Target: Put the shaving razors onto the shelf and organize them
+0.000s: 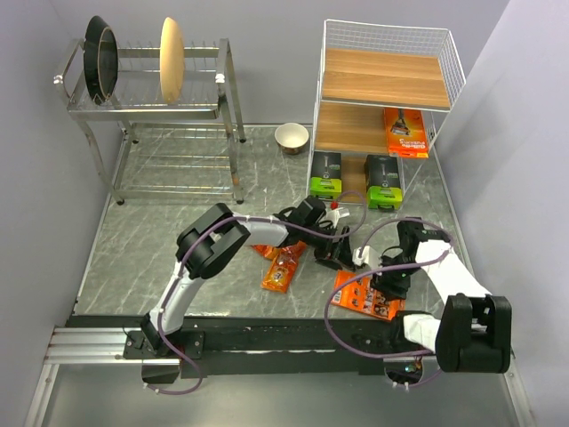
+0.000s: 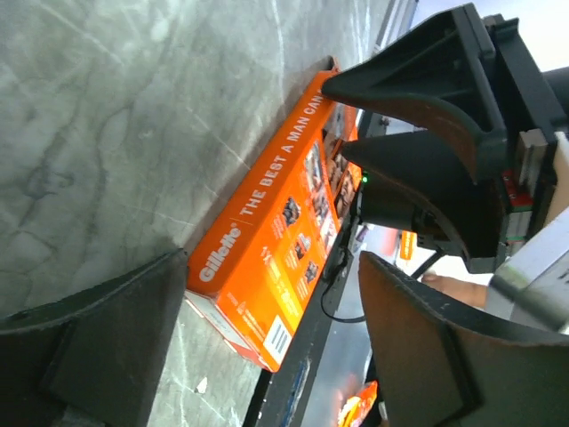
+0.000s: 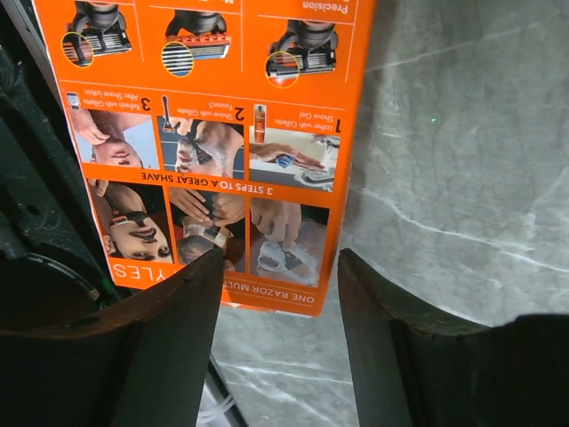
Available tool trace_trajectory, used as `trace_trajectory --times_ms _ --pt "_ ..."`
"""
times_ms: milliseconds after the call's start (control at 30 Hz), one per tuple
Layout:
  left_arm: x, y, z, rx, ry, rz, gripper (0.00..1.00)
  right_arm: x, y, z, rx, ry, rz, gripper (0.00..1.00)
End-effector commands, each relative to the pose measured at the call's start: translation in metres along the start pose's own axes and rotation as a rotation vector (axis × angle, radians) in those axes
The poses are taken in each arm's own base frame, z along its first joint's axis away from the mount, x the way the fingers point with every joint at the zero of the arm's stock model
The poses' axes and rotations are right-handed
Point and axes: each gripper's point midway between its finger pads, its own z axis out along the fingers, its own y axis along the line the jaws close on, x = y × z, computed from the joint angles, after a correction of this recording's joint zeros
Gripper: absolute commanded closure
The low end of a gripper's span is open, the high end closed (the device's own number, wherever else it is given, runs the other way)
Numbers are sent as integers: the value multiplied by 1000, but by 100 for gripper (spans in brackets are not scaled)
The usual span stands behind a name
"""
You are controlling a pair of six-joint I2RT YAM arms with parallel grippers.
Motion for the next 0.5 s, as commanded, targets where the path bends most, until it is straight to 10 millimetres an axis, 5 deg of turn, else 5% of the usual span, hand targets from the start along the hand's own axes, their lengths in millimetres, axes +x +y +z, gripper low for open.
trace_trajectory --times_ms 0,167,233,467 --pt "40 51 -4 -182 43 -72 18 3 -32 11 129 6 -59 40" --pt "54 54 -1 -153 87 -12 32 0 -33 11 149 -11 -25 40" --pt "62 55 8 -147 134 15 46 -1 -35 10 164 -21 9 40" --pt "79 71 17 -239 197 104 56 -1 -48 10 266 -26 51 40"
